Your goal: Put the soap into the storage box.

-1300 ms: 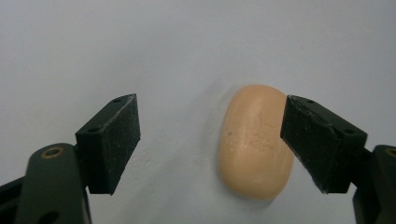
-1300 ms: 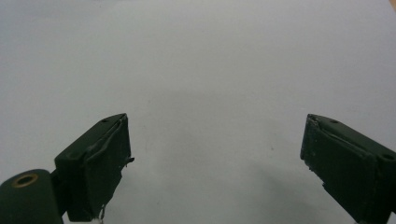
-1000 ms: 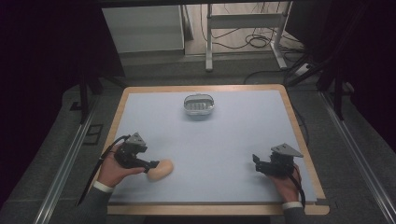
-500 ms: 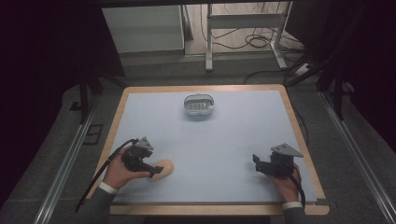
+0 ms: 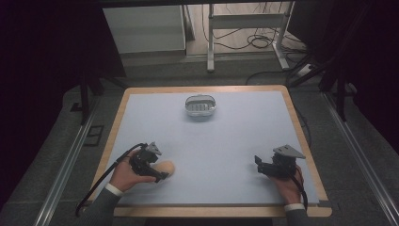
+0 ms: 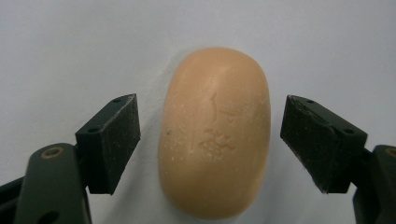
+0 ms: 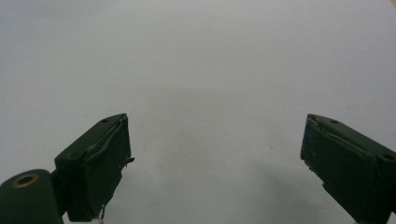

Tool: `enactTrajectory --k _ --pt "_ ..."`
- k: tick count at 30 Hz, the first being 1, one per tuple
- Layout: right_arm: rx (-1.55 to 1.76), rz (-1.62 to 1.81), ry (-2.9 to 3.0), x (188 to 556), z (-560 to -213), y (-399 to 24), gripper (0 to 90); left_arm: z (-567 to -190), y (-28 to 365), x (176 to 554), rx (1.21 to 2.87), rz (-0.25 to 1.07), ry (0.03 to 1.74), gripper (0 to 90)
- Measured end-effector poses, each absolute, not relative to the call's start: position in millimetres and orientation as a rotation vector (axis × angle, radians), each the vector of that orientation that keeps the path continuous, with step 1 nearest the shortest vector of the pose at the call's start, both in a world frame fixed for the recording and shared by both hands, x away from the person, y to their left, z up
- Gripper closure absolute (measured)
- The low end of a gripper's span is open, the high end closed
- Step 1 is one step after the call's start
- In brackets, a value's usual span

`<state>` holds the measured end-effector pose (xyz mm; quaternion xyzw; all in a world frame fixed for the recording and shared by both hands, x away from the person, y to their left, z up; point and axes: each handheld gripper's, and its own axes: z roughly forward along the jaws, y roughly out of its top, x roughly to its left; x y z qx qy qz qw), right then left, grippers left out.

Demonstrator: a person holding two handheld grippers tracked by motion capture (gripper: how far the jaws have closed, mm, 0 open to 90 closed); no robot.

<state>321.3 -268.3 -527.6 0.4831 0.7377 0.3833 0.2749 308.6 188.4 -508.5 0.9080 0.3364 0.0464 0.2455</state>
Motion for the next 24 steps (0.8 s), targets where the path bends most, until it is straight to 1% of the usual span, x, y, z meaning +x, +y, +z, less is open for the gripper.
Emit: enactTrajectory --k 8,15,22,24 --pt "1.299 1.030 1.984 321.4 -527.6 -268.3 8.6 -513.7 184.6 309.6 2.511 0.114 0.918 21.3" --pt "1.299 1.028 1.984 321.5 -527.7 -268.2 8.6 -518.2 181.7 310.5 2.535 0.109 0.924 24.1" --pt "1.298 1.026 1.985 321.4 -527.6 -268.1 8.6 -518.6 181.2 310.0 2.542 0.118 0.928 31.2" --pt "1.300 1.026 1.984 321.5 -527.7 -268.0 8.7 -518.5 181.2 309.9 2.541 0.119 0.929 31.9"
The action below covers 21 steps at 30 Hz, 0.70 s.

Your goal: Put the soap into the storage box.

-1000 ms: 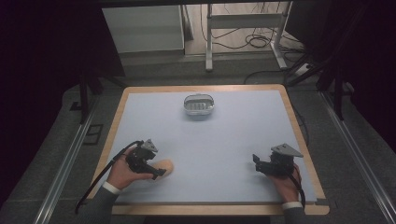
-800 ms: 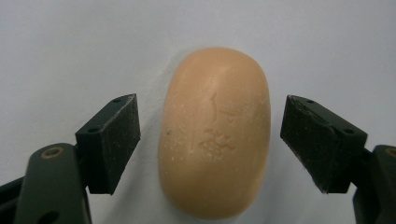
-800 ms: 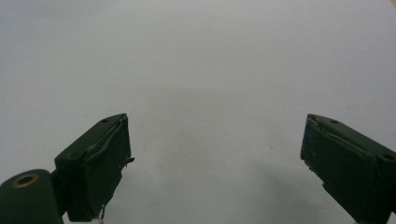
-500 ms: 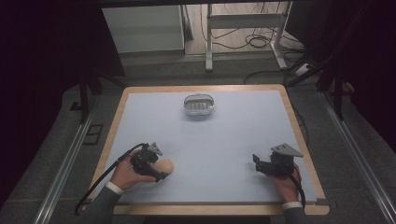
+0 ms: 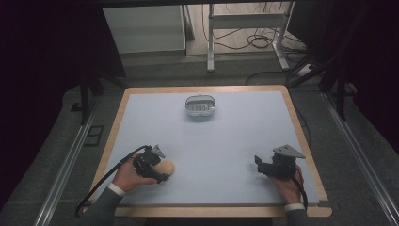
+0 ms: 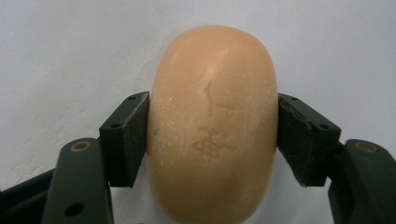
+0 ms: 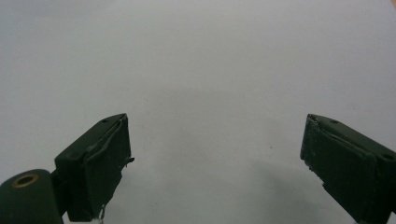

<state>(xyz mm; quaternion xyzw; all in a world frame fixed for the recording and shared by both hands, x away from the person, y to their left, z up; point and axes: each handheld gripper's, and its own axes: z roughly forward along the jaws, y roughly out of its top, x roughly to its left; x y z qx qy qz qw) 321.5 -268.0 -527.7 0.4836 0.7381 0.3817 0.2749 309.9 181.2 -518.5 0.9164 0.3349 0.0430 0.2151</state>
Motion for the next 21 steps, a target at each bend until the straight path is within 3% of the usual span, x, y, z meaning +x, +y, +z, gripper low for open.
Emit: enactTrajectory --k 21 --pt "1.305 1.029 1.975 321.4 -527.5 -268.8 8.9 -504.7 182.9 320.2 2.514 0.128 0.916 32.6"
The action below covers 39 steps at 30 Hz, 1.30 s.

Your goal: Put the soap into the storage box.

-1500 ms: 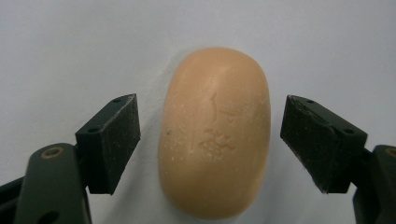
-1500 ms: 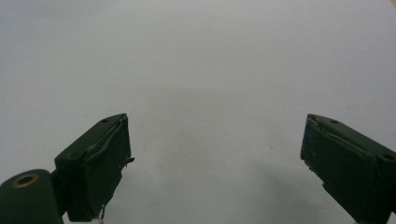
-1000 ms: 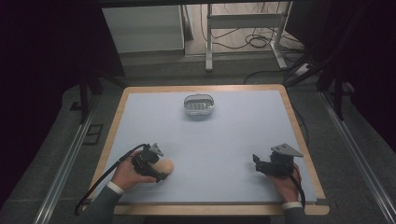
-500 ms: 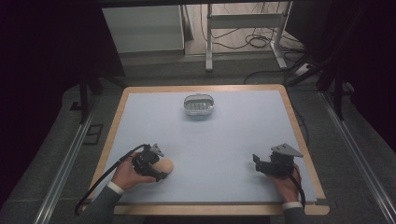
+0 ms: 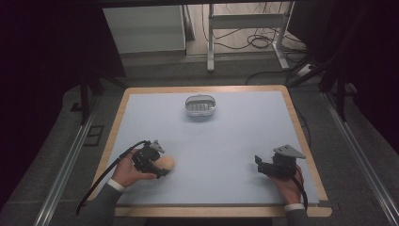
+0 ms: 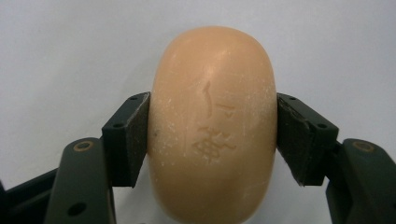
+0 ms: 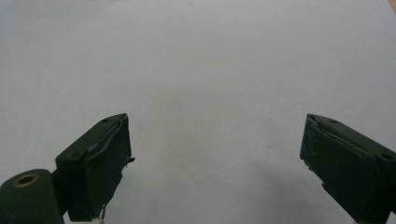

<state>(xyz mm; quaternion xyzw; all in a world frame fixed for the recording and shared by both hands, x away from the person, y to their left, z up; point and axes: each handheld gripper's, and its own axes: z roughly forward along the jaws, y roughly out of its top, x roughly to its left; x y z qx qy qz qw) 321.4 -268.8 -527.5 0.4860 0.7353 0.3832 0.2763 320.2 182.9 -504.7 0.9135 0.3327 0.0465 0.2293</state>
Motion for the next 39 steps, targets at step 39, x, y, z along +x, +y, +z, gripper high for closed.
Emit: enactTrajectory --k 39 --pt "1.314 1.039 1.973 321.6 -527.4 -269.7 8.9 -477.3 184.3 350.4 2.443 0.197 0.939 32.6"
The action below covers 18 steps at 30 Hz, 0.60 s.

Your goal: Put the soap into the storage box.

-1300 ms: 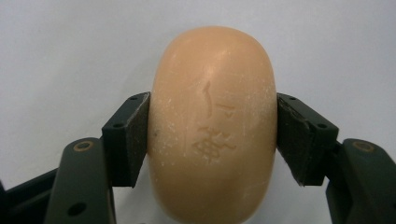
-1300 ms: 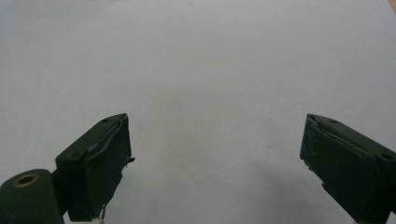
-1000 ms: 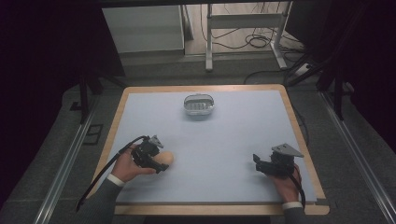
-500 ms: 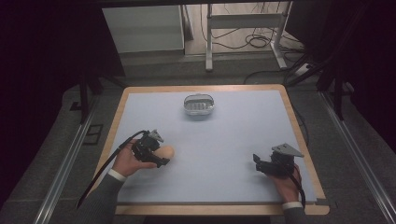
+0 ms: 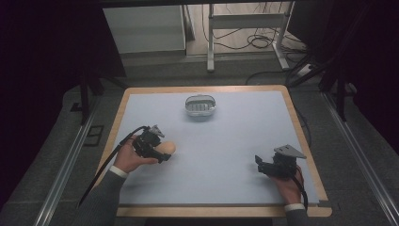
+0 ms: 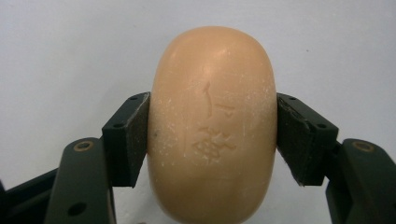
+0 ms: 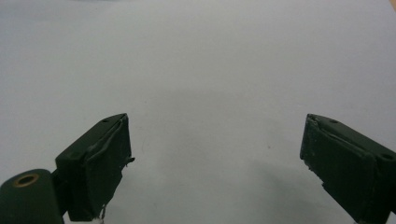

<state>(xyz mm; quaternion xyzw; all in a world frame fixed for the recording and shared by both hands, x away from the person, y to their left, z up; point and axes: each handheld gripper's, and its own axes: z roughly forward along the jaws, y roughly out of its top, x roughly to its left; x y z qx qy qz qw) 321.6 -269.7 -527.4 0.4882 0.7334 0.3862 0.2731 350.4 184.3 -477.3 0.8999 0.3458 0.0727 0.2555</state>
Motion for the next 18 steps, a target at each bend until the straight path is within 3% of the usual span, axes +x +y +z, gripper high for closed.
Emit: enactTrajectory --k 18 --pt "1.312 1.036 1.975 321.8 -527.5 -269.7 8.9 -471.2 185.5 362.8 2.426 0.203 0.941 32.6"
